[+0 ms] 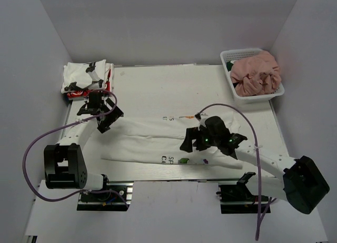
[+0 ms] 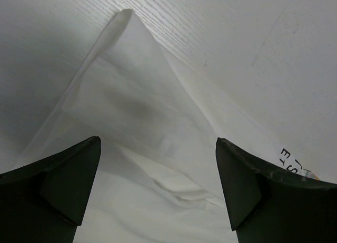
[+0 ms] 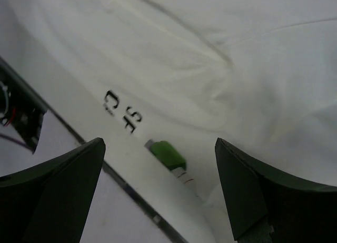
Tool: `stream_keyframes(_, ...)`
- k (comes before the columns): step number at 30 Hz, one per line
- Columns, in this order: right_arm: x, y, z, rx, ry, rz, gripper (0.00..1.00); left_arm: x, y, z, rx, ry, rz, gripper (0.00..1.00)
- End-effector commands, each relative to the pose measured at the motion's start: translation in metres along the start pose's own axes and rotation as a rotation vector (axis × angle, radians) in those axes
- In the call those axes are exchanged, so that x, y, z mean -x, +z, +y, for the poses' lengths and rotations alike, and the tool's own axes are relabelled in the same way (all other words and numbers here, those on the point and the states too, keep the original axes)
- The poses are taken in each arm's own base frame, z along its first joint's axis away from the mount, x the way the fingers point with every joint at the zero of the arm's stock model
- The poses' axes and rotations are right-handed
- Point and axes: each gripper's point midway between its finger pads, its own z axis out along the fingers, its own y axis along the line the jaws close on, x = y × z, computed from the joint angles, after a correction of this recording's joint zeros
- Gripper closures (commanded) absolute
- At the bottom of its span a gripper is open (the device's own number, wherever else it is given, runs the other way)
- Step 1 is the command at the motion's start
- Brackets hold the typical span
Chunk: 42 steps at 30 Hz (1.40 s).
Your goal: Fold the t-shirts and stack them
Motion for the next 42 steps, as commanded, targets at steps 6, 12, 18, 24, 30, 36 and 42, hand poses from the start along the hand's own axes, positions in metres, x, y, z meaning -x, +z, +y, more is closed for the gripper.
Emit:
stream_keyframes(6, -0.077, -0.012, 0.086, 0.278, -0.157, 0.224, 0.09, 0.009, 0.003, -0.016, -0.069, 0.018, -0.032, 0.00)
stream_keyframes(12, -0.020, -0.035, 0.089, 0.141, -0.207, -0.043, 0.09, 0.011, -0.003, -0.026, -0.126, 0.044, -0.035, 0.00)
stream_keyframes(18, 0.021, -0.045, 0.040, -0.176, -0.094, -0.239, 0.09, -0.019, -0.002, -0.056, -0.290, 0.064, 0.047, 0.00)
stream_keyframes(24, 0.037, -0.046, -0.029, -0.579, -0.001, -0.272, 0.09, -0.039, 0.013, -0.041, -0.198, 0.098, 0.053, 0.00)
stream_keyframes(30, -0.011, -0.022, -0.044, -0.626, 0.004, 0.022, 0.09, -0.058, 0.034, -0.008, -0.074, 0.096, 0.096, 0.00)
stream_keyframes(36, -0.084, -0.014, 0.012, -0.224, 0.006, 0.338, 0.09, -0.064, 0.036, 0.003, -0.051, 0.106, 0.093, 0.00)
stream_keyframes(42, -0.115, -0.039, 0.066, 0.074, -0.016, 0.433, 0.09, -0.062, 0.038, 0.009, -0.013, 0.107, 0.084, 0.00)
